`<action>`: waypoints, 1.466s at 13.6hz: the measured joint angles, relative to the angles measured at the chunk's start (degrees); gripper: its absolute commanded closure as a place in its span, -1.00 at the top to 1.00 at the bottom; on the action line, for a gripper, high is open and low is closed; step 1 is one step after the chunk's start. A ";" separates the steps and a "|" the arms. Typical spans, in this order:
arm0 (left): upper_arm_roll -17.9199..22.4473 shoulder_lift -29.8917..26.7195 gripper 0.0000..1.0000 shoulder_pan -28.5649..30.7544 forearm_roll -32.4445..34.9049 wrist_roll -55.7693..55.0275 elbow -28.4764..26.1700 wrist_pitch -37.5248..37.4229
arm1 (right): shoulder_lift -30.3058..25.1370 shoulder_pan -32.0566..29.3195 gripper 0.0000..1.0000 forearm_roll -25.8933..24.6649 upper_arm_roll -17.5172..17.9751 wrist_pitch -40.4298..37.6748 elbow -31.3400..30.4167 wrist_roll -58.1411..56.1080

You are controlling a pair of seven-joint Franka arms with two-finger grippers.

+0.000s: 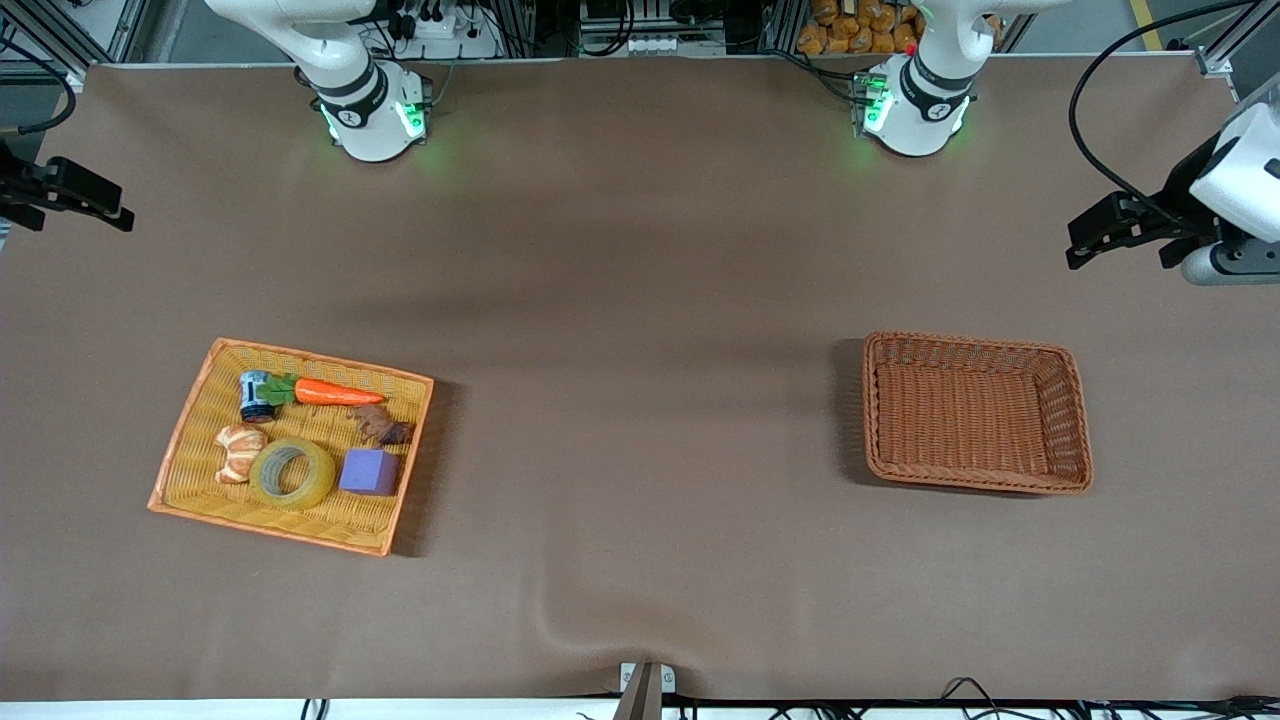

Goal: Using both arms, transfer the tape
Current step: 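Reach the right gripper down to the yellow tape roll in the tray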

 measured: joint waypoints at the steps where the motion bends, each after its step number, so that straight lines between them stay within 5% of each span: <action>1: 0.00 0.00 1.00 0.00 0.00 0.00 0.00 0.00 | 0.00 -0.37 1.00 0.41 -0.04 0.34 -0.01 0.00; 12: 0.00 0.15 1.00 0.00 0.00 0.00 0.00 0.00 | 0.69 -1.01 1.00 1.65 0.17 1.93 -1.02 -0.09; 20: 0.01 0.27 1.00 0.00 0.00 0.00 -0.01 0.00 | 8.03 1.22 1.00 1.96 1.10 15.60 -5.25 -0.20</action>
